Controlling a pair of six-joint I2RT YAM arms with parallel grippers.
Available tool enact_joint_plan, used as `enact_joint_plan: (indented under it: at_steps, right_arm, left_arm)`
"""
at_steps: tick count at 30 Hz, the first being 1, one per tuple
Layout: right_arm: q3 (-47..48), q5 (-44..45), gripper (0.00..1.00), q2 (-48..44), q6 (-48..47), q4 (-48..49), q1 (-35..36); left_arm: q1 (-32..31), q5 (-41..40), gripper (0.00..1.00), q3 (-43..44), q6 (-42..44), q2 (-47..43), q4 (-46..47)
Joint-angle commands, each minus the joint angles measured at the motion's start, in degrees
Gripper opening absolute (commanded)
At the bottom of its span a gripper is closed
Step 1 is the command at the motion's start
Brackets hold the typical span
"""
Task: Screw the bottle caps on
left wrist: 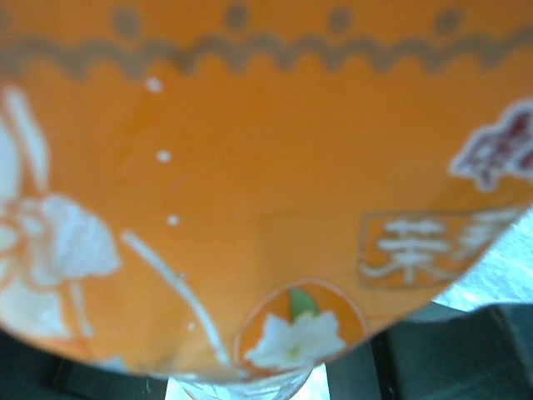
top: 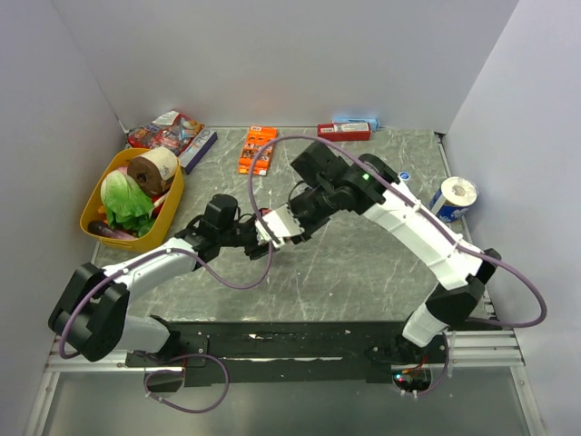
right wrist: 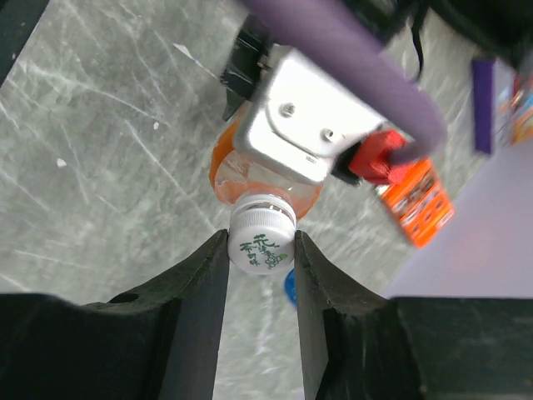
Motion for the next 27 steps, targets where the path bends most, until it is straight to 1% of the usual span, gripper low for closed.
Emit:
enact_joint_plan:
  at_steps: [1,4,9,12,13,15,16,20,21,23,27]
  right_arm:
    - [2.07,1.88,0.18,6.98,16.05,-13.55,-0.40]
    - [3.75,2.06,0.18,9.01,21.42,-13.56,-0.67]
    - [3.05,0.65,0.16,10.24,25.83,-13.56,-0.67]
    - [3.84,-0.05,0.15,11.91,30.75,-13.64,-0.93]
    - [4.19,-1.09,0.14,12.53,34.59,-13.56,-1.19]
    - [4.63,-2.07,0.13,13.93,38.13,-13.56,-2.15]
    - [4.55,-2.68,0.13,14.12,40.58,-13.64,-2.51]
    - [5.07,-4.53,0.12,15.70,46.40,-13.64,-5.32]
    - [5.59,-5.14,0.11,16.40,48.93,-13.73,-6.11]
    - [6.30,-7.07,0.11,17.01,50.97,-13.56,-7.87]
    - [7.27,-7.35,0.11,17.37,50.80,-13.64,-8.05]
  left_arm:
    - [-0.54,-3.15,0.01,0.14,-7.31,-2.66,15.50]
    - [-0.89,-6.75,0.01,0.84,-9.77,-1.87,15.94]
    - [-2.03,-12.11,0.01,-1.00,-10.39,-2.57,21.64]
    - [-2.73,-18.07,0.01,-2.31,-12.32,-2.49,25.33]
    - [-3.43,-21.14,0.01,-2.41,-12.67,-2.22,26.04]
    - [-4.40,-25.02,0.01,-2.84,-12.15,-1.87,27.36]
    - [-5.36,-28.34,0.01,-3.11,-12.06,-1.70,28.06]
    - [-7.04,-35.47,0.01,-3.90,-12.06,-1.17,30.09]
    - [-7.74,-36.80,0.01,-4.07,-11.80,-0.82,30.27]
    - [-8.01,-38.65,0.01,-4.34,-11.09,-0.73,31.41]
    - [-8.10,-39.45,0.01,-4.25,-10.83,-0.11,31.24]
